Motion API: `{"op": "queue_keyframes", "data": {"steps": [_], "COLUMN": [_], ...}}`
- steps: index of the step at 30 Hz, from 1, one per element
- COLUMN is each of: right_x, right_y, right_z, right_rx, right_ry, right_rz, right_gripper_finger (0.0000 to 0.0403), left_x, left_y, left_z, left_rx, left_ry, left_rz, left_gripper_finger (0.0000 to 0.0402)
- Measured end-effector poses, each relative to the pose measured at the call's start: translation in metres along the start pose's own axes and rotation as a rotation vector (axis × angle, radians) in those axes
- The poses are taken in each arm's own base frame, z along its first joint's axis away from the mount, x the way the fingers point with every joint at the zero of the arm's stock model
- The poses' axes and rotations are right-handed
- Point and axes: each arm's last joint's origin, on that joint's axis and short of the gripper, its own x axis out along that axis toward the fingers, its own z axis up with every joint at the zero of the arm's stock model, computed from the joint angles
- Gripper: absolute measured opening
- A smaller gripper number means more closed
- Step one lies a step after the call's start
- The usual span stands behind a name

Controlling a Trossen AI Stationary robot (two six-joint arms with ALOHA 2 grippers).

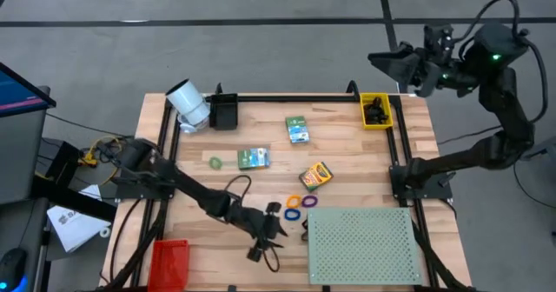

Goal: Pick & Place Office Desk Supplies
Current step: Put the black rubber band into the yellow bin

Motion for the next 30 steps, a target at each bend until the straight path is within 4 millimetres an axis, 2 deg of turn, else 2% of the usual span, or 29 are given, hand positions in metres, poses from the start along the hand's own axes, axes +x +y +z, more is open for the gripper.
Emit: {"op": "queue_keyframes", "data": {"steps": [5,12,22,30], "right_x": [0.002,0.001,0.001,-0.008], "right_y": [0.011,0.017,0.020,0.023], "right_z": [0.002,0.003,0.002,0.005], "right_rx": [-0.017,-0.032,-0.041,-0.038], "right_ry": [-0.036,-0.057,-0.055,-0.073], "right_rz": [0.091,0.145,0.173,0.185], "right_gripper_finger": [0.0147,0.0147,0.0147,0.0147], "left_x": [0.030,0.057,0.083,0.096], "left_y": [0.006,0.007,0.009,0.011], "left_z": [-0.013,-0.042,-0.036,-0.052], "left_rx": [-0.088,-0.192,-0.200,-0.233], "left_ry": [-0.129,-0.142,-0.155,-0.093], "left_rz": [0.040,0.083,0.149,0.159], "left_gripper_finger": [0.0180,0.0177,0.0184,0.0184]}}
